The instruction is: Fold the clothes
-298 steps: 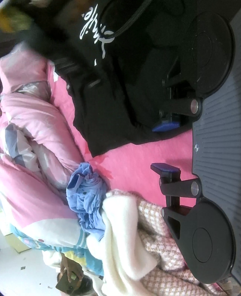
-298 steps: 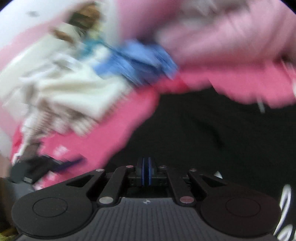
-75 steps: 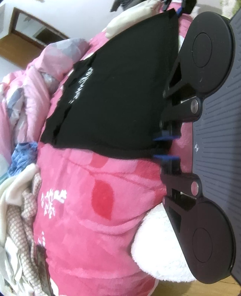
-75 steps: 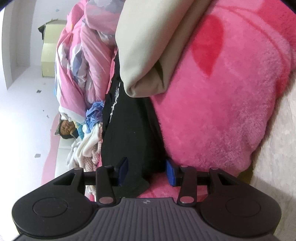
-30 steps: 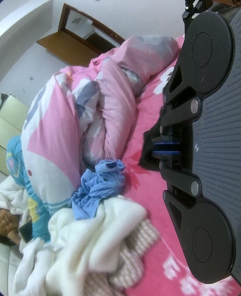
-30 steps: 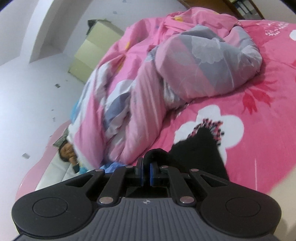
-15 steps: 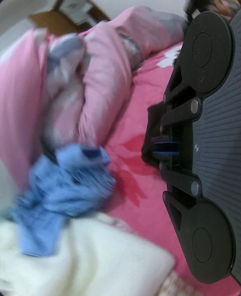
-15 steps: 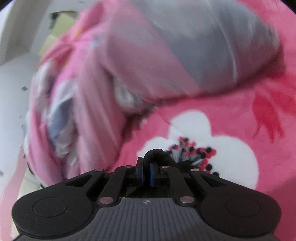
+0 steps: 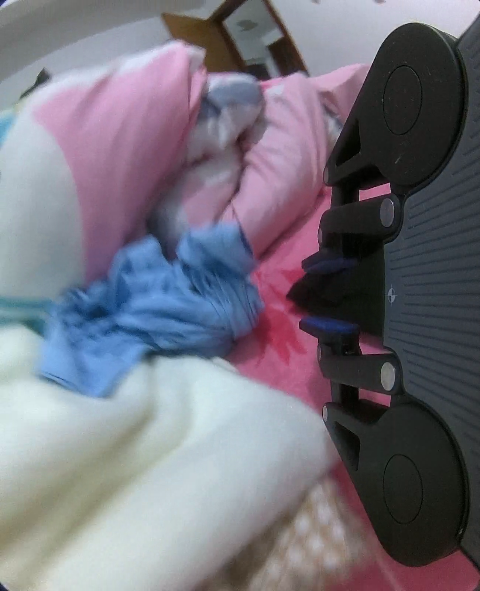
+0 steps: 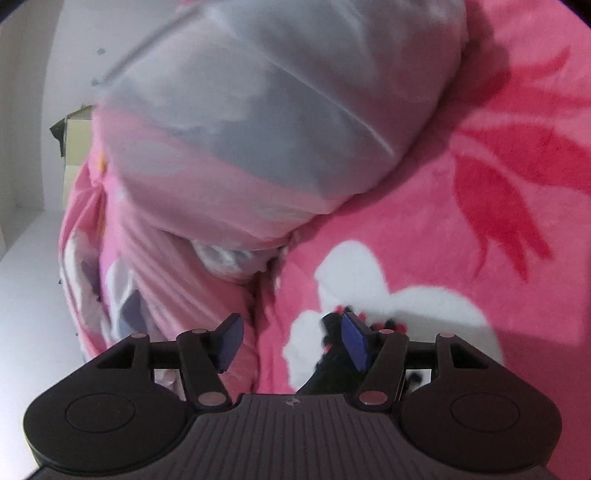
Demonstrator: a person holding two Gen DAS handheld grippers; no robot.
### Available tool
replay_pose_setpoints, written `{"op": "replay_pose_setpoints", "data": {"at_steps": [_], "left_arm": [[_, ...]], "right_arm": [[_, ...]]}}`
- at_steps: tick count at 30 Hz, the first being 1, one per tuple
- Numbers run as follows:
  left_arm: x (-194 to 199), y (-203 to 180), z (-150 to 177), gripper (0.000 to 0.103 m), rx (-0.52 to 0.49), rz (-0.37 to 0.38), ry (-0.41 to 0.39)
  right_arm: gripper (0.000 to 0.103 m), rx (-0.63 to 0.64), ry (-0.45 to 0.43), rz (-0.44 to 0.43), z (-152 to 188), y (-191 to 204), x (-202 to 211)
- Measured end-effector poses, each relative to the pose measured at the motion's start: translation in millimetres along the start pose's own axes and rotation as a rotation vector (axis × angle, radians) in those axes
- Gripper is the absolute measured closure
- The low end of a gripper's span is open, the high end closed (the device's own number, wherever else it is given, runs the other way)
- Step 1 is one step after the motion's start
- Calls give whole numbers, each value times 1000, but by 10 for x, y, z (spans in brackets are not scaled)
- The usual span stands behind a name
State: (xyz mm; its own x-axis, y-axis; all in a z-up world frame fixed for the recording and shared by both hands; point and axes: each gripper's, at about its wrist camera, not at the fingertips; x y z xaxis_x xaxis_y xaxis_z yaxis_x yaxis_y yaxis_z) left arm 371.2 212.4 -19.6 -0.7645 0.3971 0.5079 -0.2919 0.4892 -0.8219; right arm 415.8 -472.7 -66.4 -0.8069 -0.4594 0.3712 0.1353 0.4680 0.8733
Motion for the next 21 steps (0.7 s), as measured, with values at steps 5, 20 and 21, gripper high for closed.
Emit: {"op": "replay_pose_setpoints", "data": {"at_steps": [5, 20, 21], "left_arm": [[817, -368, 136, 74, -231, -171, 18], [954, 103, 1381, 65, -533, -108, 86], [889, 141, 1379, 65, -509, -118, 107]], "right_arm": [[39, 118, 73, -45, 320, 685, 673], [31, 210, 190, 78, 2231, 746, 1413], [31, 209, 171, 122, 2318, 643, 1378]]}}
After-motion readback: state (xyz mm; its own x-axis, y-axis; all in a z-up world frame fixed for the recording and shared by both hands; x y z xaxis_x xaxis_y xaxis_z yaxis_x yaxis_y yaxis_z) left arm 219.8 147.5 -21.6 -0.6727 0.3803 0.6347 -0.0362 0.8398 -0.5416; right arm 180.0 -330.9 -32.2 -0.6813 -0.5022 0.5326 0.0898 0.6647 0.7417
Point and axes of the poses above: each gripper's, at about its wrist camera, not at the fingertips, and x roughly against the way its jaws point, y to its left, z to its underside, and after that the axes turned 12 degrees about x, right-handed
